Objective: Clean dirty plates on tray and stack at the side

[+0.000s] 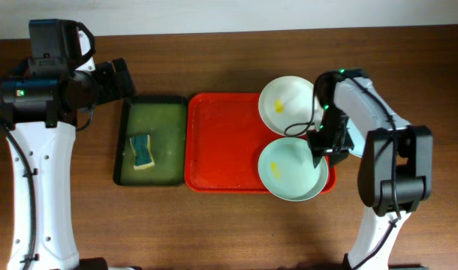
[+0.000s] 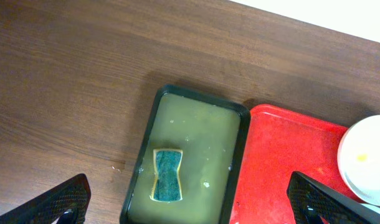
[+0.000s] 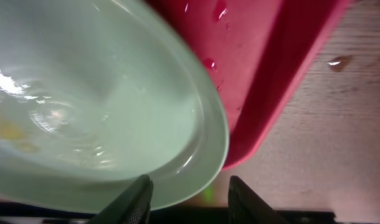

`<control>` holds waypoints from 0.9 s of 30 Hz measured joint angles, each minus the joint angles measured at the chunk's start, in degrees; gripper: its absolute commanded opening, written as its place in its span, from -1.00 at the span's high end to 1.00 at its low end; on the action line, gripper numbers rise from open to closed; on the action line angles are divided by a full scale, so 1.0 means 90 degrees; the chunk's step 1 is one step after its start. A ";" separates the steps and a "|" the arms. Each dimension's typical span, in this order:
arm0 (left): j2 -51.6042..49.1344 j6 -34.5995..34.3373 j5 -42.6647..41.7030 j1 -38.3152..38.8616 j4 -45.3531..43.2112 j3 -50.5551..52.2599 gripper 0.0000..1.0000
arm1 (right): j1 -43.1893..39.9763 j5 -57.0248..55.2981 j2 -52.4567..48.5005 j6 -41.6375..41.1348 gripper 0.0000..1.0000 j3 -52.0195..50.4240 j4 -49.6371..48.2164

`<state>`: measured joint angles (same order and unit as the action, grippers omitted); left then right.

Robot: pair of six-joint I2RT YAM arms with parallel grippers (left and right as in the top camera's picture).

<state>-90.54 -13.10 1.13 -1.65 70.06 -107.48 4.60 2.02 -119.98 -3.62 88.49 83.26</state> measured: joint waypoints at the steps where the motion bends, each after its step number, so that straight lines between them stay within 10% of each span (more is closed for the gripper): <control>1: 0.0000 0.0000 0.0000 0.0000 0.0000 0.0000 -0.99 | 0.0068 -0.0219 0.0000 0.0007 0.31 -0.0041 -0.0221; 6: 0.0000 0.0000 0.0000 0.0000 -0.0002 0.0000 -0.99 | 0.0066 -0.0527 0.0000 0.0053 0.41 -0.0153 -0.0697; 9: 0.0000 0.0000 0.0000 0.0000 0.0000 0.0000 -0.99 | 0.0066 -0.0563 0.0005 0.0049 0.89 -0.0435 -0.0896; 27: 0.0000 0.0000 0.0000 0.0000 0.0000 0.0000 -0.99 | 0.0896 0.3308 0.0005 -0.0831 0.92 -0.0464 -0.2295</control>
<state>-90.54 -13.10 1.13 -1.65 70.06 -107.48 12.67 31.79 -119.94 -11.09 84.31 62.61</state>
